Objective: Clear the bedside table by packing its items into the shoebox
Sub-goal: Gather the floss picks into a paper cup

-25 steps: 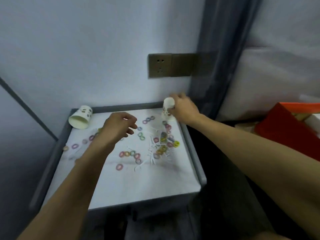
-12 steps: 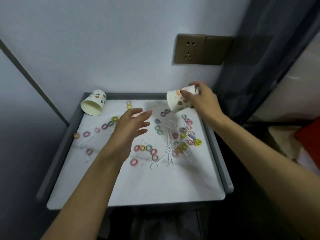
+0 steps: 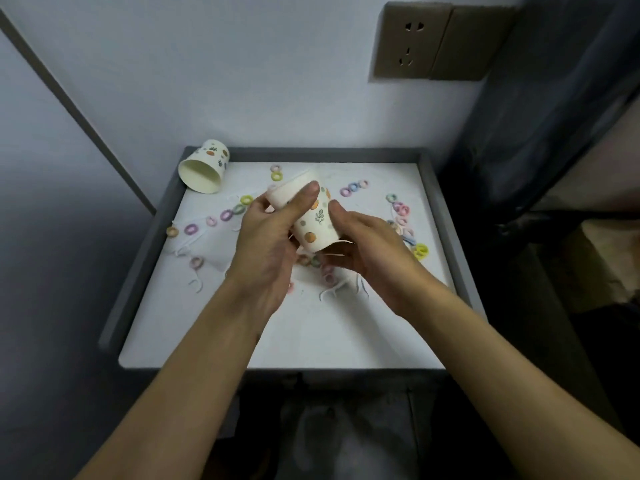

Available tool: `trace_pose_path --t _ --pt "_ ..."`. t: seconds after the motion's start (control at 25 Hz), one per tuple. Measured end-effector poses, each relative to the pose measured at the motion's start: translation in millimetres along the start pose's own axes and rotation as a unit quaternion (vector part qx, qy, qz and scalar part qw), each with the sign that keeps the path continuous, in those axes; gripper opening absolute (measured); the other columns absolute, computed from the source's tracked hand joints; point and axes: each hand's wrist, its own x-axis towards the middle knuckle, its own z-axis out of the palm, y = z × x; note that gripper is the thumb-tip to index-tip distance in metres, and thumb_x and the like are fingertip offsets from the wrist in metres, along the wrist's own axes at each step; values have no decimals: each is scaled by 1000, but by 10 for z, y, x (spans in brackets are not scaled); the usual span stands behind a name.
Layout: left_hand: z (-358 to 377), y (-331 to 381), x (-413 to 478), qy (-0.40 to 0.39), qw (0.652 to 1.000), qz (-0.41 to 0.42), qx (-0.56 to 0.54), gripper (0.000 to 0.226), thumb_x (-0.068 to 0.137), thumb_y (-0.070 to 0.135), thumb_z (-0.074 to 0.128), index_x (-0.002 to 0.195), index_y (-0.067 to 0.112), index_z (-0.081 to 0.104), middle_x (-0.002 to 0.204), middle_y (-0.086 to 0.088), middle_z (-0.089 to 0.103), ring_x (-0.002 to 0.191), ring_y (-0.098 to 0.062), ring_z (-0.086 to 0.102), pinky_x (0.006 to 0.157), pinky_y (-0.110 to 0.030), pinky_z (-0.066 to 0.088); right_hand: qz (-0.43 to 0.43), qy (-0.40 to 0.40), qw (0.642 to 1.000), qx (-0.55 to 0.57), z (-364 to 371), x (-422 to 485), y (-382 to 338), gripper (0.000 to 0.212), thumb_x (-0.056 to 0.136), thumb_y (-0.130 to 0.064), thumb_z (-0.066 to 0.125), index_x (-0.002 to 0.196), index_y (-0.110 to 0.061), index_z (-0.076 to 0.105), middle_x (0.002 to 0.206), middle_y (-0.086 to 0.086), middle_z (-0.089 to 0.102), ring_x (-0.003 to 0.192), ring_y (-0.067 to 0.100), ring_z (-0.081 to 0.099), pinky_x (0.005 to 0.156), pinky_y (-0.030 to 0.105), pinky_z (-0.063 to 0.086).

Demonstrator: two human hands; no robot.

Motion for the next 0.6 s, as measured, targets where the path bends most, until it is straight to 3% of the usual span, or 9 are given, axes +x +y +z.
trace_pose_path --t 0.04,0.08,0.16,0.24,0.36,0.48,0.6 --pt "-38 18 23 13 1000 2 24 59 81 24 76 129 -3 55 115 -18 70 108 -31 69 99 -51 51 -17 22 993 -113 -20 -6 23 41 96 -49 48 103 -13 69 94 2 74 83 20 72 86 42 56" --pt "-90 49 62 28 998 9 53 54 81 23 78 126 0 58 111 -15 73 103 -29 71 96 -51 53 -39 75 961 -262 -71 2 66 38 95 -49 49 97 -17 69 90 -2 73 79 19 70 80 42 56" --pt "-198 125 135 59 990 26 124 56 75 26 83 122 6 61 106 -9 75 96 -25 73 87 -47 58 -32 174 841 -511 -181 -15 185 32 90 -50 55 87 -21 66 85 -1 69 77 20 64 68 33 49" --pt "-286 174 176 70 980 26 185 61 67 30 86 120 11 62 103 -4 76 90 -19 74 76 -37 62 22 201 770 -606 -160 -52 290 39 85 -57 59 80 -19 62 82 6 67 76 26 60 61 30 38" --pt "-299 174 181 65 971 18 229 55 70 26 87 117 14 61 102 -1 75 85 -14 74 68 -30 62 18 195 736 -648 -25 -16 407 40 83 -55 63 86 -15 64 89 11 66 83 32 61 61 31 30" --pt "-289 157 194 64 970 19 236 52 72 26 86 115 16 60 101 -1 74 85 -14 74 66 -28 61 11 186 709 -680 -16 68 386 27 86 -40 65 96 -15 64 98 11 67 94 33 62 65 30 31" --pt "-284 143 218 60 971 21 230 50 72 27 85 114 16 59 100 -2 74 83 -15 73 57 -22 57 5 185 703 -687 -81 78 376 28 87 -26 64 111 -15 57 104 11 67 99 33 61 67 30 31"
